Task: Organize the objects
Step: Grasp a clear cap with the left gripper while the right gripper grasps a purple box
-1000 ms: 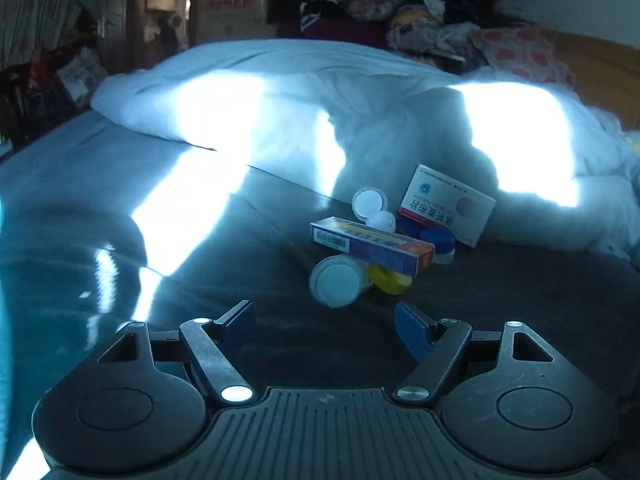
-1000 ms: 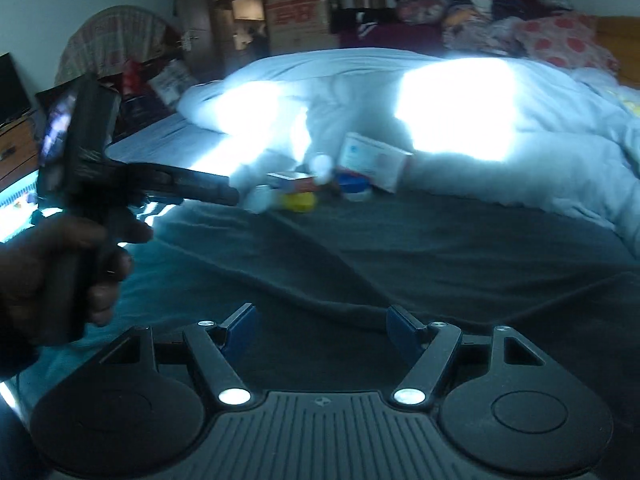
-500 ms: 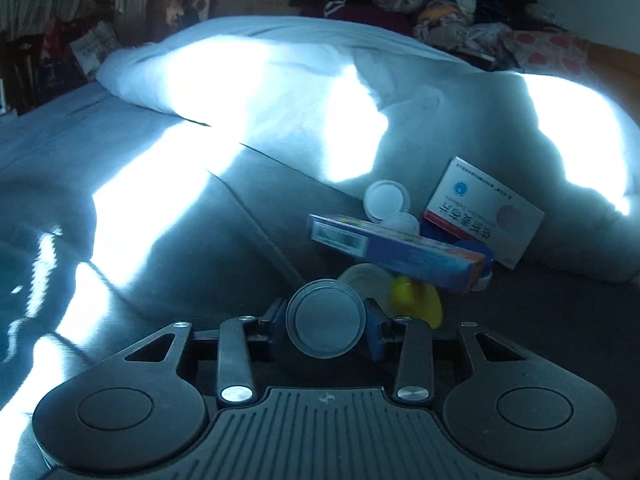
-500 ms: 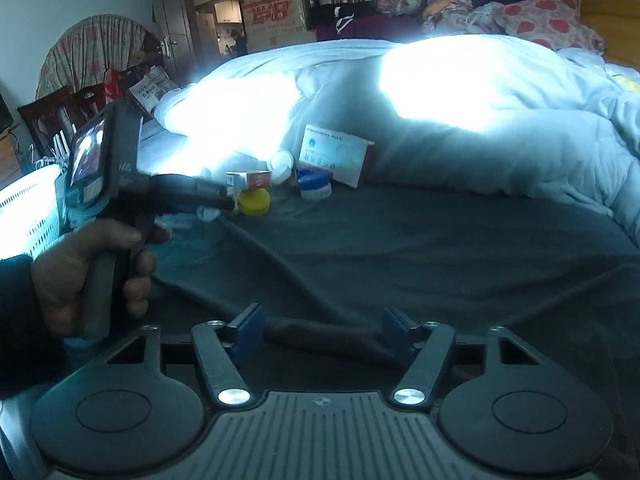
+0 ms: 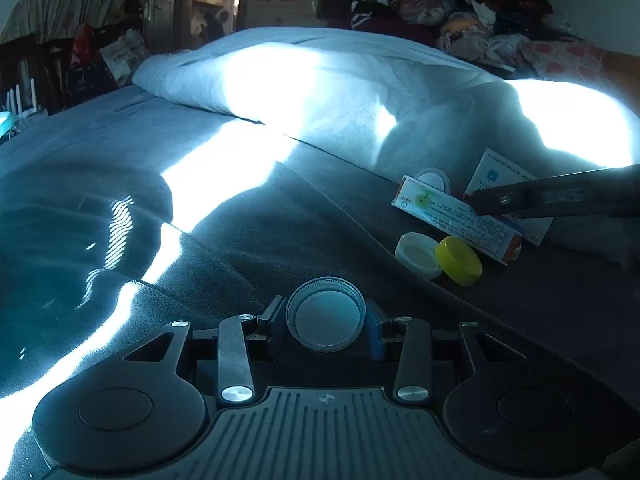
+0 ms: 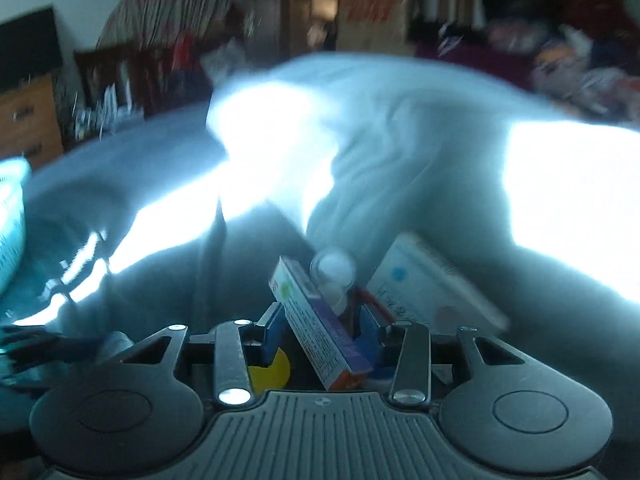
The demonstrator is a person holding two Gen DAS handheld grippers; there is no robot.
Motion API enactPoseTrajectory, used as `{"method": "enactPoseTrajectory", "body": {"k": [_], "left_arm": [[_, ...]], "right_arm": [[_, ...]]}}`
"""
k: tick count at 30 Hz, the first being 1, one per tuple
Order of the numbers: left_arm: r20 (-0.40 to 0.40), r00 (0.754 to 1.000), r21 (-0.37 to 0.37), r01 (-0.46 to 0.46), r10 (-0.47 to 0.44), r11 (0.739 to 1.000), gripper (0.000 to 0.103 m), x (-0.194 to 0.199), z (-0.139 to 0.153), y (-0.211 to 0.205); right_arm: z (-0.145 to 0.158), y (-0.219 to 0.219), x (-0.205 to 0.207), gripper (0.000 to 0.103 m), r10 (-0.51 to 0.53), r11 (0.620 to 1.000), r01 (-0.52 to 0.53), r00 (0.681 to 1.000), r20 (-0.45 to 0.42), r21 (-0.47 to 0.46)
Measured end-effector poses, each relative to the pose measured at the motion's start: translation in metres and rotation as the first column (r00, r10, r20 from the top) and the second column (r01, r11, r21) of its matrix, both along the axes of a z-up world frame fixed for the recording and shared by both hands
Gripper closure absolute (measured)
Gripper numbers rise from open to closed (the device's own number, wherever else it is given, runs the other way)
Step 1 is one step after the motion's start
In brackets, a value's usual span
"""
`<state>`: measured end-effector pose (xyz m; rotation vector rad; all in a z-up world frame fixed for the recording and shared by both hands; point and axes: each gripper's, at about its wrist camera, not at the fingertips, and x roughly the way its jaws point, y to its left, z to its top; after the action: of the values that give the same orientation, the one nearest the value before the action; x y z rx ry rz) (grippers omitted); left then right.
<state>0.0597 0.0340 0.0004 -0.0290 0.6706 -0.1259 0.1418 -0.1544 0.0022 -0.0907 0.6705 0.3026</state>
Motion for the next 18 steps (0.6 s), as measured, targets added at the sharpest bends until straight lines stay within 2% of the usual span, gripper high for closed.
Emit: {"method": "enactPoseTrajectory", "body": {"k": [2, 7, 8, 9, 11, 14, 18], "left_arm": [[0.001, 1.0, -0.005, 0.0, 0.0, 1.0, 0.062, 0.0, 0.0, 0.001], [0.0, 1.0, -0.001, 0.002, -0.002, 1.0, 0.062, 0.0, 0.0, 0.0], [-0.001, 1.0, 0.003, 0.002, -0.002, 1.0, 0.062, 0.0, 0.0, 0.0], [-0.002, 1.0, 0.006, 0.002, -0.002, 1.0, 0.062, 0.0, 0.0, -0.001], [-0.008, 1.0, 0.016, -0.002, 0.002, 1.0, 0.062, 0.001, 0.001, -0.002], [-0.022, 1.0, 0.025, -0.014, 0.015, 1.0, 0.063, 0.0, 0.008, -0.003], [-0.007, 0.999, 0.023, -0.053, 0.053, 0.998, 0.063, -0.01, 0.042, 0.001]], "right_arm": [[-0.011, 0.008, 0.013, 0.054, -0.007, 0.999, 0.007, 1.0, 0.003, -0.042], [-0.041, 0.022, 0.029, 0.056, 0.049, 0.993, -0.056, 0.996, -0.07, -0.101], [-0.043, 0.025, 0.029, 0.062, 0.049, 0.992, -0.056, 0.997, -0.063, -0.117], [-0.043, 0.026, 0.026, 0.081, 0.043, 0.991, -0.049, 0.998, -0.05, -0.122], [-0.037, 0.026, 0.02, 0.083, 0.025, 0.995, -0.028, 0.999, -0.031, -0.097], [-0.013, 0.019, -0.002, 0.084, -0.018, 0.999, 0.019, 1.0, 0.02, -0.048], [0.027, 0.007, -0.035, 0.084, -0.05, 0.999, 0.049, 0.996, 0.069, 0.011]]}}
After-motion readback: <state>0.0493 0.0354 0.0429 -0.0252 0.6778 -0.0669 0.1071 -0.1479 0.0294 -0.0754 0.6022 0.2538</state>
